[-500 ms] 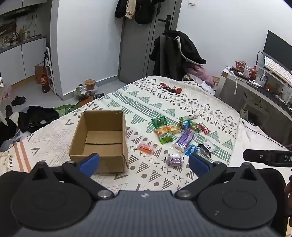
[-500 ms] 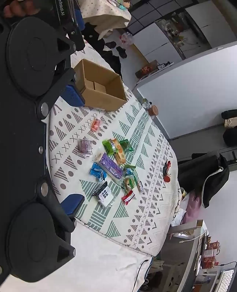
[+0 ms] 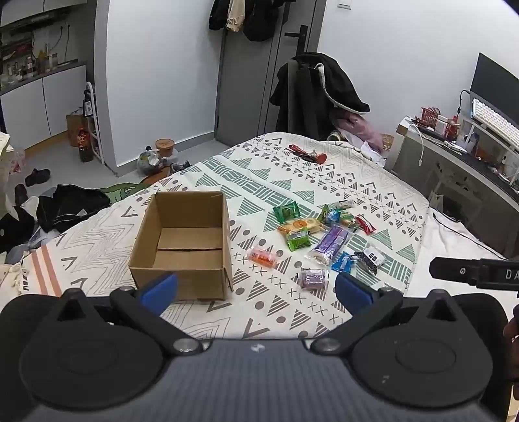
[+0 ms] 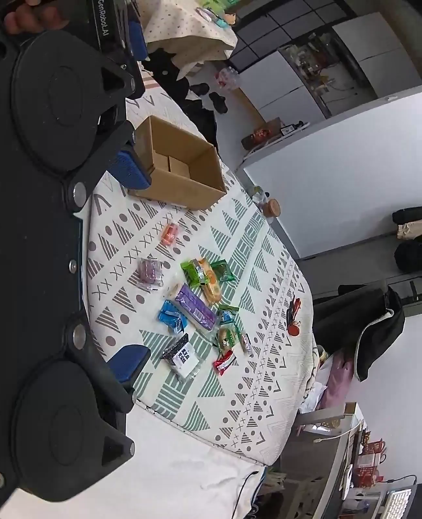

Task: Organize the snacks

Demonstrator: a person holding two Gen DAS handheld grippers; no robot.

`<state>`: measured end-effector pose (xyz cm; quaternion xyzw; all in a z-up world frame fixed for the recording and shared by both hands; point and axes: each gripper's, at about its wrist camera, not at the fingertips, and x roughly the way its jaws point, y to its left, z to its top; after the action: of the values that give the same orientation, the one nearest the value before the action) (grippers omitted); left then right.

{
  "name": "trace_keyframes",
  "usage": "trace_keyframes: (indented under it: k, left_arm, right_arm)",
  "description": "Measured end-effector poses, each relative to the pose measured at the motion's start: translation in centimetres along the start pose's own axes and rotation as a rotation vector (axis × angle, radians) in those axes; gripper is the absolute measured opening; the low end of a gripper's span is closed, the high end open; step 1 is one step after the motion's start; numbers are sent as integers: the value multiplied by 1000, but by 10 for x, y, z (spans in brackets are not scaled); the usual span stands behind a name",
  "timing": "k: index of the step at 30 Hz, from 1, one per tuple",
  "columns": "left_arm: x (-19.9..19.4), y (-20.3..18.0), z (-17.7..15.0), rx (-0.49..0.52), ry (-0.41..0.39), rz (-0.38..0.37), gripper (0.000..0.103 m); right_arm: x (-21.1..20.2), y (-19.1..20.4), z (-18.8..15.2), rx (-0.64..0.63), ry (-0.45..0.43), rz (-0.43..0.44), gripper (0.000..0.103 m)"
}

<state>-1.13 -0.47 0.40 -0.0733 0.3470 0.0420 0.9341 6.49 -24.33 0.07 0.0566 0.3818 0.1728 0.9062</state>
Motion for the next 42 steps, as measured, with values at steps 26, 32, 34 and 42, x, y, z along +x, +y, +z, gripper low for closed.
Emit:
trace_keyframes:
  k: [26,32,34,42]
  left_arm:
    - [-9,1,-2,-10,-4,-7,103]
    - [-6,3,0,-16,-6,-12,103]
    - [-6,3,0,-19,-5,-11,103]
    - [-4,4,0,-25,-4,-14,103]
  right_arm:
    - [-4,0,3,-1,1,-16,103]
    - [-3,0,5,-6,2,-22,103]
    - [-2,-1,5,-6,1,-21,103]
    - [2,-6,6,3,2,-28,103]
